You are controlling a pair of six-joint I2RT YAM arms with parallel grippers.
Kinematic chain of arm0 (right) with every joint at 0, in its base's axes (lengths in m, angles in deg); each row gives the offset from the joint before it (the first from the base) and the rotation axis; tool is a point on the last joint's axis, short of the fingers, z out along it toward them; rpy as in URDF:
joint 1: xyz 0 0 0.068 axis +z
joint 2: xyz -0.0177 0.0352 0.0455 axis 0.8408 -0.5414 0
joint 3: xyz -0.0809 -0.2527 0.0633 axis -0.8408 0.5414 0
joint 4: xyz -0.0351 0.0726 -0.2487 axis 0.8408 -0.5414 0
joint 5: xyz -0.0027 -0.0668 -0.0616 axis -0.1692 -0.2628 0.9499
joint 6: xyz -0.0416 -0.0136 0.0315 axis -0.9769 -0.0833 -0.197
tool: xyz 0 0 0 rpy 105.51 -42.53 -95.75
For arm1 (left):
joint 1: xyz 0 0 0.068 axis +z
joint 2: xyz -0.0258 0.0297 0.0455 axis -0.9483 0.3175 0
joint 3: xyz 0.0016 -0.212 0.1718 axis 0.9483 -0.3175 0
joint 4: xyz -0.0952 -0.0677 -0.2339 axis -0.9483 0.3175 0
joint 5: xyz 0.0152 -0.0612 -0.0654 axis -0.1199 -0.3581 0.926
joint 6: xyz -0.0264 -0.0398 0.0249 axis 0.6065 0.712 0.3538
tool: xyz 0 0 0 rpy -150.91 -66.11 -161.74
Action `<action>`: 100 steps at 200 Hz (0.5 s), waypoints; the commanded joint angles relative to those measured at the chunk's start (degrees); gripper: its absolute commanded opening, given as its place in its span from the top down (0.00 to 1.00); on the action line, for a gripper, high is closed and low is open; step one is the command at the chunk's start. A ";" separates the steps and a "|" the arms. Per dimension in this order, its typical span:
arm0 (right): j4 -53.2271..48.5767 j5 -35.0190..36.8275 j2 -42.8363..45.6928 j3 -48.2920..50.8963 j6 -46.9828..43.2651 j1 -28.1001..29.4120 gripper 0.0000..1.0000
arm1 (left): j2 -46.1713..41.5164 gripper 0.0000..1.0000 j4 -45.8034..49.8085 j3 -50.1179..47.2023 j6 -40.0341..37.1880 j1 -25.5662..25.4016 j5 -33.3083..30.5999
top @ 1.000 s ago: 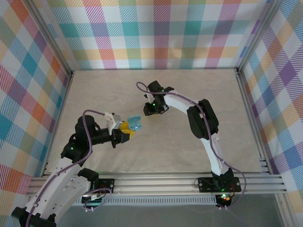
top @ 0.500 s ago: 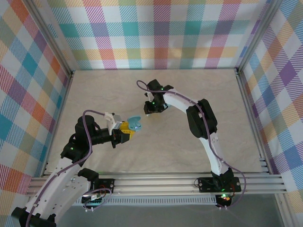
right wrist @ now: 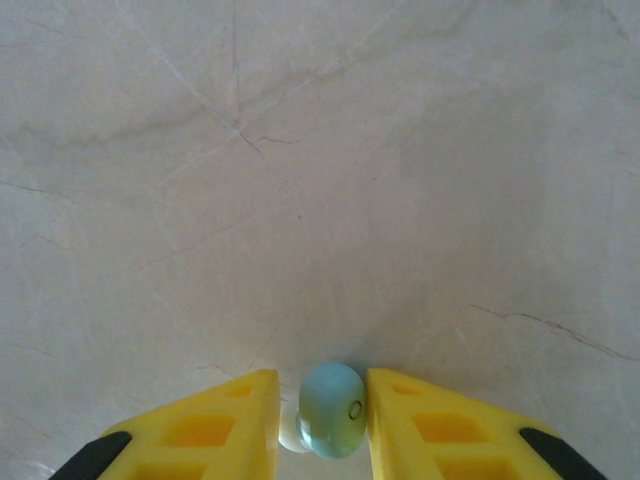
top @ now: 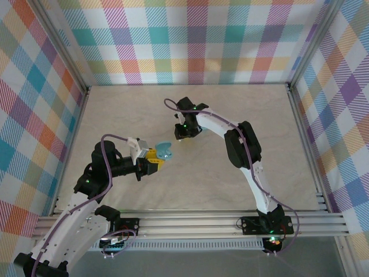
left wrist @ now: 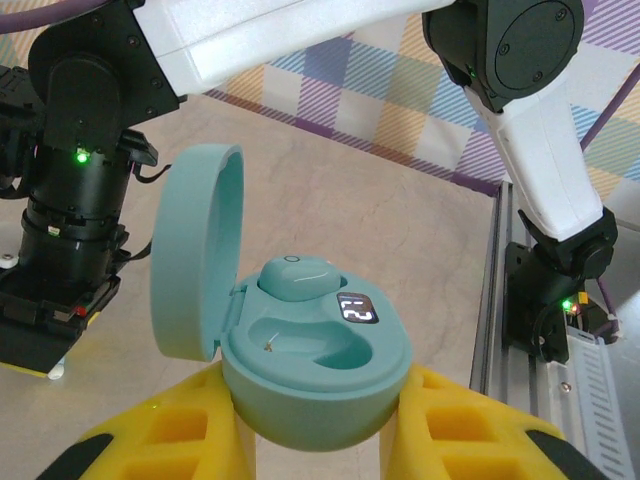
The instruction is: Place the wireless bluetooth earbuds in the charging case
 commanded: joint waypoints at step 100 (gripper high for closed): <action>-1.64 2.41 6.94 2.92 0.04 0.19 0.88 | -0.91 0.86 0.55 1.27 -0.82 0.41 -1.12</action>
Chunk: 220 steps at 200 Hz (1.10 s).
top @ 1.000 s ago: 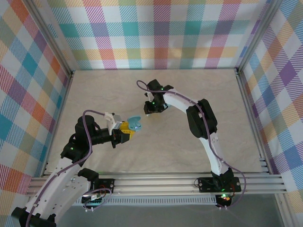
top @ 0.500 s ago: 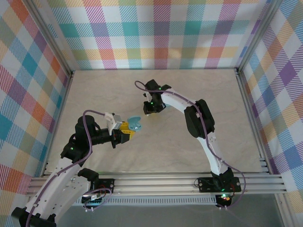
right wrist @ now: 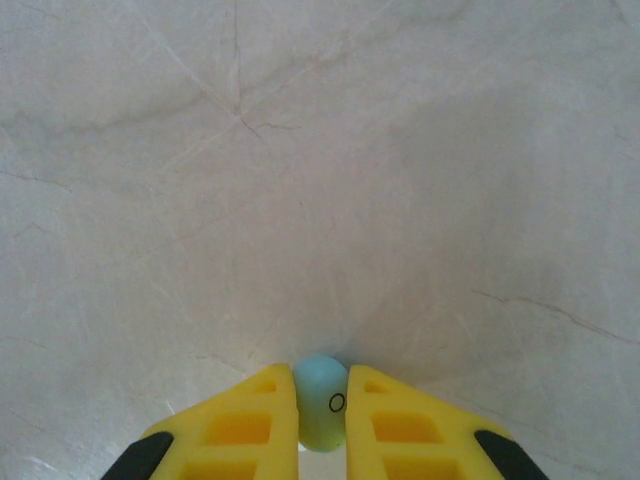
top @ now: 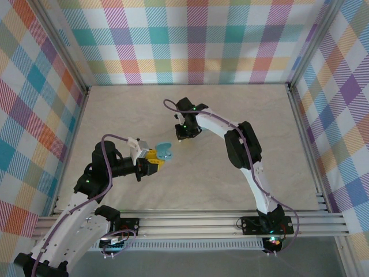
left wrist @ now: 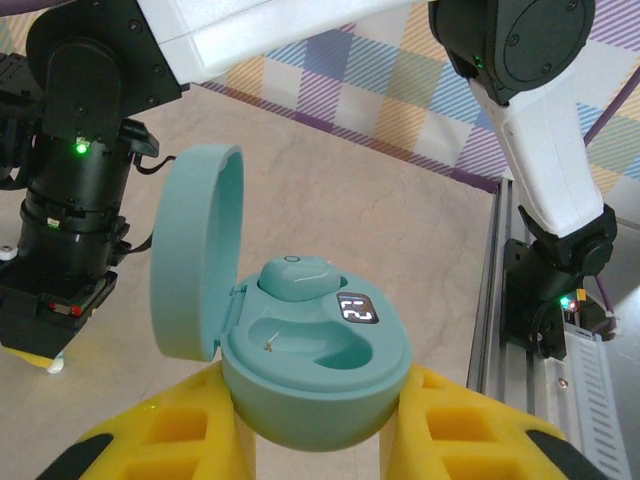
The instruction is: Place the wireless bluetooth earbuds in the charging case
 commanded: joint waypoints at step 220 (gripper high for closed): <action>-8.24 0.70 51.75 23.23 8.16 2.98 0.90 | 5.04 0.86 -7.96 2.63 1.41 0.41 -2.82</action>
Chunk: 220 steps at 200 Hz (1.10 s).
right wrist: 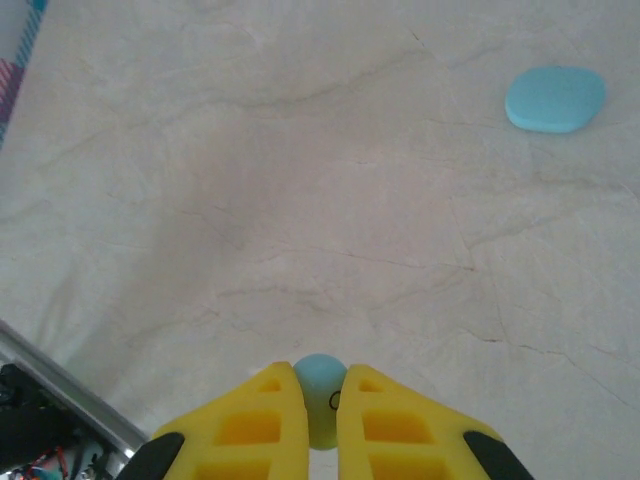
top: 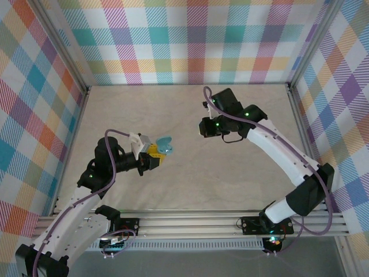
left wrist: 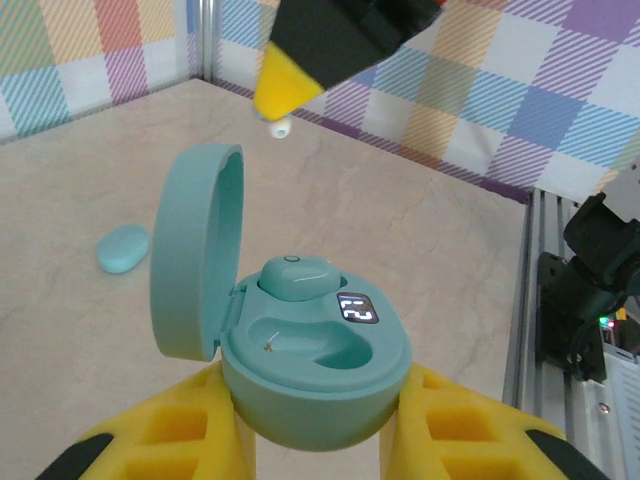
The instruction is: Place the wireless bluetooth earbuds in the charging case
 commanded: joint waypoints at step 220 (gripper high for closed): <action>5.53 1.83 -6.12 -11.86 5.65 19.80 0.91 | 0.55 0.86 -5.54 -0.12 1.49 0.41 -0.43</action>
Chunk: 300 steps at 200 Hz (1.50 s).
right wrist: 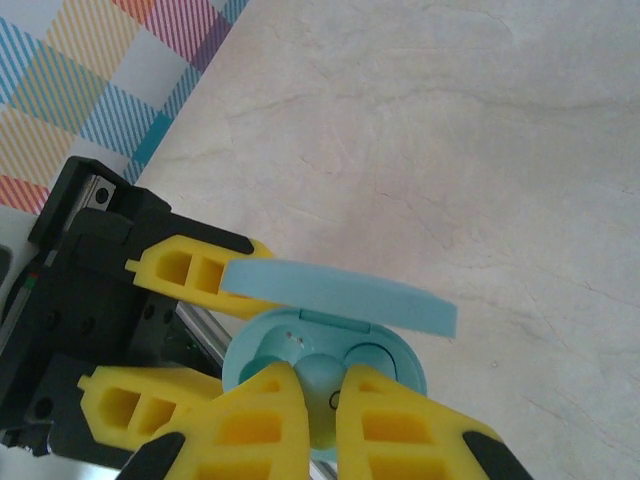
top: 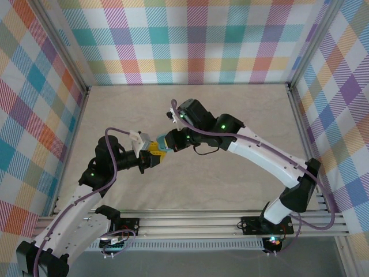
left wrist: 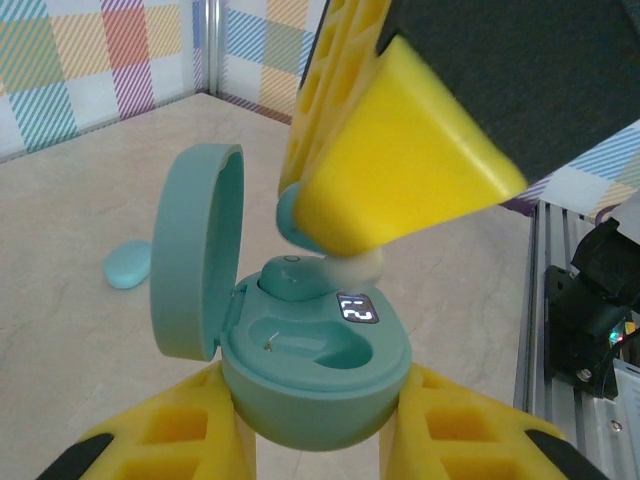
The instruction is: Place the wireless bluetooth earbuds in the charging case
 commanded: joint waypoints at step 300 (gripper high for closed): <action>-10.81 8.52 -6.25 -9.68 -3.23 4.79 0.90 | 0.70 0.86 -2.64 0.24 -0.11 0.41 -0.30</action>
